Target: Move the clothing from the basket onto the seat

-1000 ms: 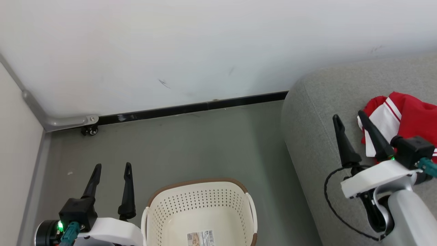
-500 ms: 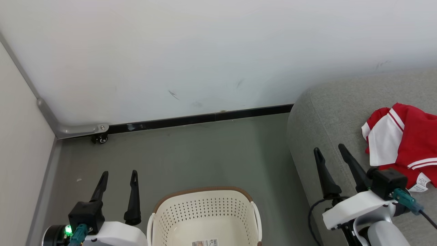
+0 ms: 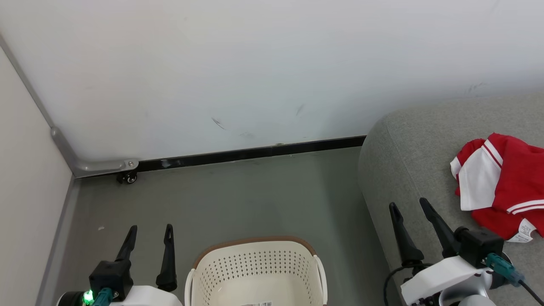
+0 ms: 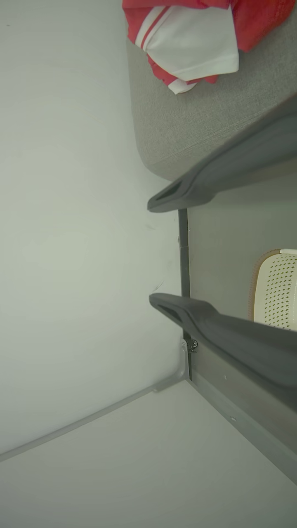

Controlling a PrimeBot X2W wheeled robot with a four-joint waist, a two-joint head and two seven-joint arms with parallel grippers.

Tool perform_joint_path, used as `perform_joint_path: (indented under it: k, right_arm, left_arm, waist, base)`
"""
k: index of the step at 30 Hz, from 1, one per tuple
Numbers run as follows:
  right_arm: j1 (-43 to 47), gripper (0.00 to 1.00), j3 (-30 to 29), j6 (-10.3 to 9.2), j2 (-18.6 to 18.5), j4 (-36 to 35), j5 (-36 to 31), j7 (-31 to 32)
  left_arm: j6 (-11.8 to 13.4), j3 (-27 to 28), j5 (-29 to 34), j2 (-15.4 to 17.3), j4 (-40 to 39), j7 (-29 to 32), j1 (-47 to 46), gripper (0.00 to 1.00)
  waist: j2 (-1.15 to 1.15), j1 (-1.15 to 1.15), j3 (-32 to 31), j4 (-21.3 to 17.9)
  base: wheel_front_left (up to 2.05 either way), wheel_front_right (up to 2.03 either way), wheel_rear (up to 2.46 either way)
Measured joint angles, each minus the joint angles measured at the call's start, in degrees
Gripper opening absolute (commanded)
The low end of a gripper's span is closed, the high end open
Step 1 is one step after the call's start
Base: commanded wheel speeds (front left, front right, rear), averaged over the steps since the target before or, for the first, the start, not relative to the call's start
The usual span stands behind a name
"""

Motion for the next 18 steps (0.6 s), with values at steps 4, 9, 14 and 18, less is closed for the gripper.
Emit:
perform_joint_path:
  k: [4,9,14,18]
  right_arm:
    - [1.3,1.0,-0.4,0.0,0.2,-1.1,-0.4,0.5]
    - [1.9,1.0,-1.0,0.0,0.3,-2.0,-0.7,1.1]
    - [3.0,1.0,-1.0,0.0,0.5,-3.3,-1.3,1.3]
    - [3.3,1.0,-1.2,0.0,0.6,-3.9,-1.4,1.8]
  left_arm:
    - [0.0,0.1,0.0,0.0,0.2,0.0,0.3,1.0]
    - [0.7,0.9,-0.1,0.1,0.6,0.0,0.3,1.0]
    - [0.9,1.8,-0.1,0.2,0.9,0.0,0.3,1.0]
    - [1.5,2.0,-0.1,0.2,1.0,0.0,0.4,1.0]
  waist:
    - [0.0,0.0,-0.2,0.0]
    - [0.0,0.0,-0.3,0.1]
    - [0.0,0.0,-0.2,0.1]
    - [0.0,0.0,-0.2,0.2]
  base:
    - [0.0,0.0,0.0]
    - [0.0,0.0,0.0]
    - [0.0,0.0,0.0]
    - [0.0,0.0,0.0]
